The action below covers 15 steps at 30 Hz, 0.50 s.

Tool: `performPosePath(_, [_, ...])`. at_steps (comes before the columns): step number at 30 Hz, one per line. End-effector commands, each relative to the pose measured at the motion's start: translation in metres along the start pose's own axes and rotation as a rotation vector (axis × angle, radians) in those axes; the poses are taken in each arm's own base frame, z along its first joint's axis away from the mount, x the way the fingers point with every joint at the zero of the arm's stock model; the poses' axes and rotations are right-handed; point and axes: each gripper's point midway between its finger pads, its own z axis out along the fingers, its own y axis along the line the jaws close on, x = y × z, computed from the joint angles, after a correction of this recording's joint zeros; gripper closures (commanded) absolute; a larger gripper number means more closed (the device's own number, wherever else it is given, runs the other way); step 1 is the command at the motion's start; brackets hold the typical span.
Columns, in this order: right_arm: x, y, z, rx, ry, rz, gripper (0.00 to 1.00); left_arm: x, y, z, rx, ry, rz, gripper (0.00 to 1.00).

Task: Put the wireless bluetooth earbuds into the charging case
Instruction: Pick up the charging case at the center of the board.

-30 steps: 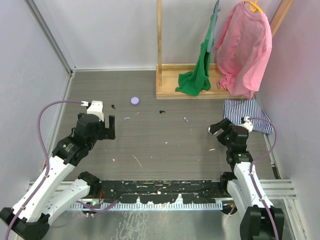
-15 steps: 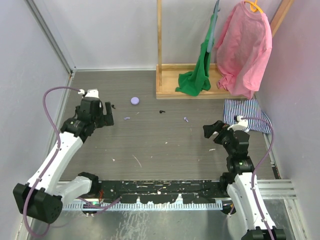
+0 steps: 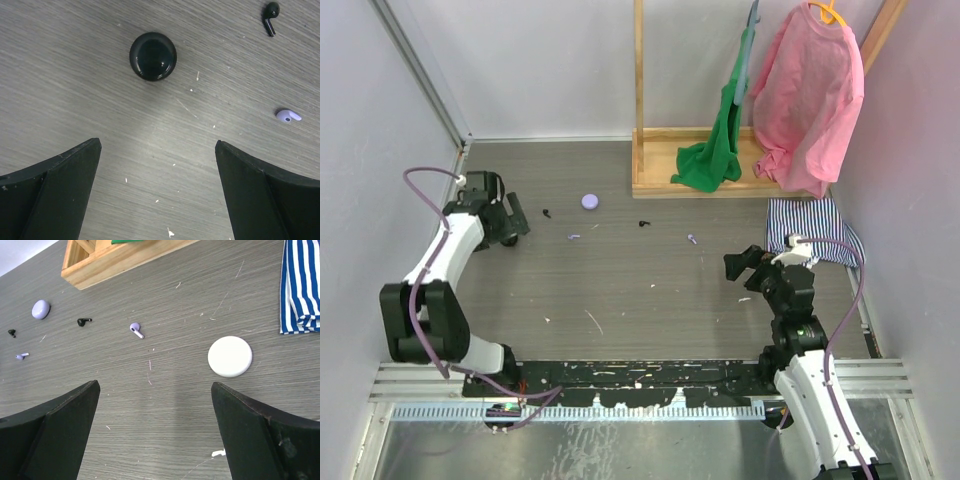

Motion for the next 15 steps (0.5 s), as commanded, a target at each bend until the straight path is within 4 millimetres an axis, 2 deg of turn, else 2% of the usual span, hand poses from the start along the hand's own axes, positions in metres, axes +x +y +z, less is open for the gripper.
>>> performPosePath(1, [-0.011, 0.003, 0.001, -0.008, -0.049, -0.013, 0.0, -0.03, -0.013, 0.011, 0.056, -0.028, -0.033, 0.0])
performPosePath(7, [-0.012, 0.005, 0.0, -0.016, -0.054, -0.015, 0.0, -0.046, -0.003, 0.037, 0.035, 0.012, -0.033, 0.02])
performPosePath(15, [-0.012, 0.005, 0.001, -0.012, -0.054, -0.019, 0.0, -0.04, 0.002, 0.073, 0.008, 0.116, 0.015, 0.12])
